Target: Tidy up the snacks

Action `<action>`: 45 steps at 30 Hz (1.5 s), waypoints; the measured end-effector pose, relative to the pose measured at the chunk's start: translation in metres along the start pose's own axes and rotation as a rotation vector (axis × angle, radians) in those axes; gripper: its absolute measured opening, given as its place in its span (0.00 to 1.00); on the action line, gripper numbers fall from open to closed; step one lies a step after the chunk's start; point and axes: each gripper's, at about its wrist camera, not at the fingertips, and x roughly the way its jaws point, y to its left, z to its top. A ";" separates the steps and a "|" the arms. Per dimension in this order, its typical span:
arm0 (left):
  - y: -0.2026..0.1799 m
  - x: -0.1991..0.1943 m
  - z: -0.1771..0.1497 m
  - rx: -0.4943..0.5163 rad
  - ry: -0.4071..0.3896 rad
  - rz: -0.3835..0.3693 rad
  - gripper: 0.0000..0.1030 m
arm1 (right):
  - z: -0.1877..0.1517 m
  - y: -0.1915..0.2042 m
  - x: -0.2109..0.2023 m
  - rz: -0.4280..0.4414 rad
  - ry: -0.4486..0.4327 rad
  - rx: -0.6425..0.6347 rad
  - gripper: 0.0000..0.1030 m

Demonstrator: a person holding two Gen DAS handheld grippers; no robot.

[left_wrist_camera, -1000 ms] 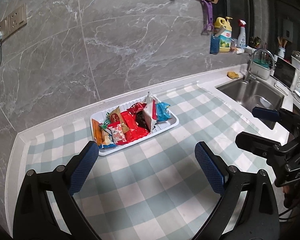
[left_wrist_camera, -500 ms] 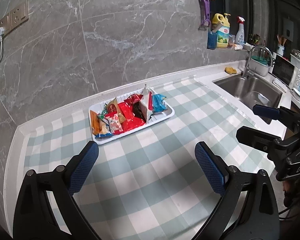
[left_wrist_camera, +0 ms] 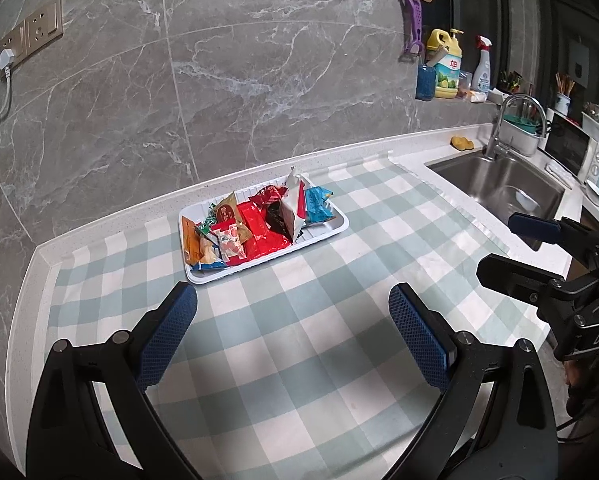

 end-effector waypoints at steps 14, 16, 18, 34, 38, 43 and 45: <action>0.001 -0.001 0.001 0.000 0.000 0.003 0.95 | 0.001 -0.001 -0.003 -0.005 -0.003 0.008 1.00; 0.001 -0.001 0.002 0.001 0.001 0.002 0.95 | 0.001 -0.002 -0.003 -0.005 -0.002 0.007 1.00; 0.001 0.000 0.003 0.002 0.002 0.003 0.95 | 0.001 -0.002 -0.003 -0.005 -0.003 0.007 1.00; 0.000 0.005 0.007 0.002 0.002 0.000 0.95 | 0.002 -0.007 -0.002 -0.007 0.001 0.018 1.00; 0.000 0.007 0.008 -0.001 0.002 0.001 0.95 | 0.003 -0.008 0.000 -0.005 0.003 0.019 1.00; 0.001 0.015 0.013 -0.008 0.004 0.000 0.95 | 0.003 -0.010 0.004 -0.006 0.008 0.022 1.00; 0.002 0.016 0.014 -0.014 0.004 0.003 0.95 | 0.003 -0.010 0.007 -0.005 0.010 0.023 1.00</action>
